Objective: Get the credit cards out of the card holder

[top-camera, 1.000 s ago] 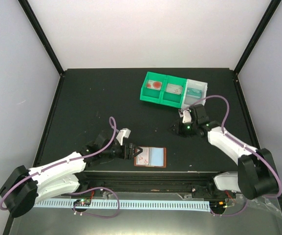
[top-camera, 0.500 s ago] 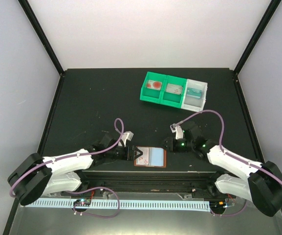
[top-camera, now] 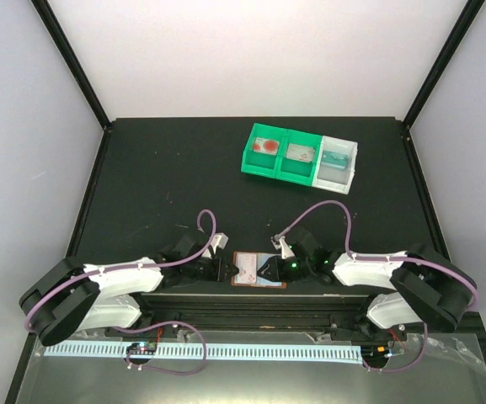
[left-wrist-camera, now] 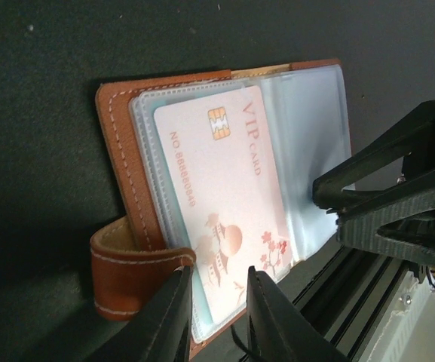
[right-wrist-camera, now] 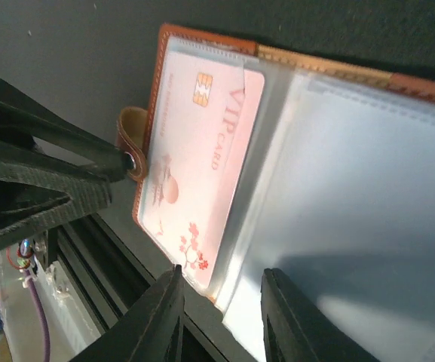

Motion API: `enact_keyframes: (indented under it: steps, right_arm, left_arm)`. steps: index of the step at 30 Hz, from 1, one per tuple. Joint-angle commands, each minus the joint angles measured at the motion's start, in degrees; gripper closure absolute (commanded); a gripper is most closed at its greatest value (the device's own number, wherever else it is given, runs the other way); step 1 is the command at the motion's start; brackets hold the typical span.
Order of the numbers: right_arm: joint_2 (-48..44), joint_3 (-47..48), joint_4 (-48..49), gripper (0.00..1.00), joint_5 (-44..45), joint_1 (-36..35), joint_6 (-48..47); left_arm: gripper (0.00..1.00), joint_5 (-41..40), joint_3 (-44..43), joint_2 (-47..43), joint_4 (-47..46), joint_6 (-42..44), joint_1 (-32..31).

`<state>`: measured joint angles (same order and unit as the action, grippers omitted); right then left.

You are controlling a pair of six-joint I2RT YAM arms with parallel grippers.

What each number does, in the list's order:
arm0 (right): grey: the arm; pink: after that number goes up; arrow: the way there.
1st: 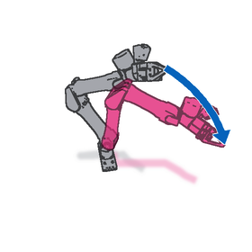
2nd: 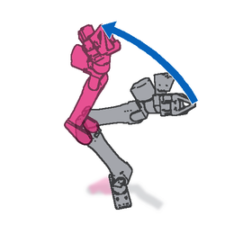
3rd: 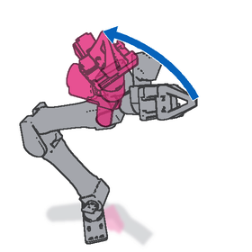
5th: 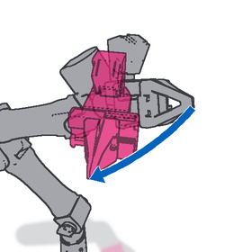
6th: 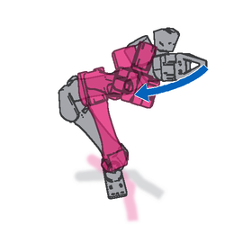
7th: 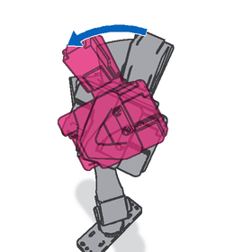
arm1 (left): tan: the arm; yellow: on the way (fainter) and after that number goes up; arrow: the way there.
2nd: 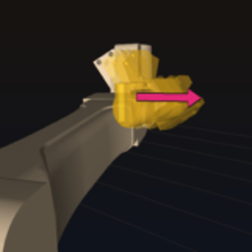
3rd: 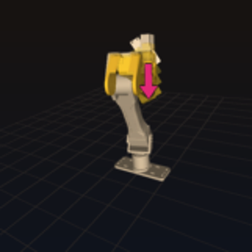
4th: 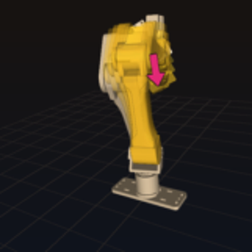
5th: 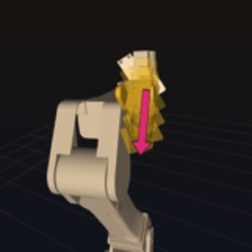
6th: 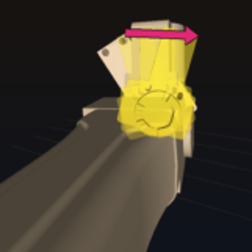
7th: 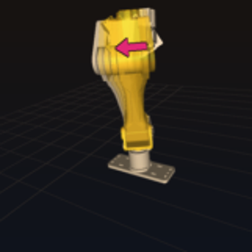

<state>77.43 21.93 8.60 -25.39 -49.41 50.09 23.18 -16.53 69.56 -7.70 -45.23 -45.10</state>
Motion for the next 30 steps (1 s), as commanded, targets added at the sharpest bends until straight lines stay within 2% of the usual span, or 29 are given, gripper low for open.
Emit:
enact_keyframes:
  steps: [1, 9, 14, 18, 23, 27, 30]
  right_arm:
    - [2.9, 1.4, 4.7, 0.69, 1.2, -2.1, 1.0]
    - [8.4, 2.8, 4.0, 0.71, 5.1, -4.0, 0.1]
    - [9.3, 3.2, 1.8, 0.73, 10.9, -4.0, -0.1]
    - [6.6, 3.4, -2.4, 0.73, 14.3, -4.0, -1.0]
    - [-1.2, 3.8, -8.6, 0.72, 19.5, -4.0, -1.7]
    - [-5.3, 2.8, -6.4, 0.72, 18.0, -4.0, -0.7]
    - [-5.0, 1.6, -1.1, 0.72, 13.9, -4.0, 0.9]
  left_arm:
    - [0.79, -1.8, 0.7, -2.3, 1.4, -0.7, -0.3]
    - [0.77, -2.0, 1.0, -1.5, 1.3, -1.2, -0.4]
    - [0.76, -2.0, 0.6, 0.2, 0.8, -1.4, -0.4]
    - [0.76, -0.8, 0.8, 0.7, -0.5, -2.6, -0.4]
    - [0.76, 5.2, 3.1, -2.1, -7.6, -7.9, -0.4]
    - [0.73, 5.5, 2.9, -6.5, -8.8, -10.2, -0.5]
    - [0.71, 2.6, 0.6, -8.9, -4.6, -8.8, -0.3]
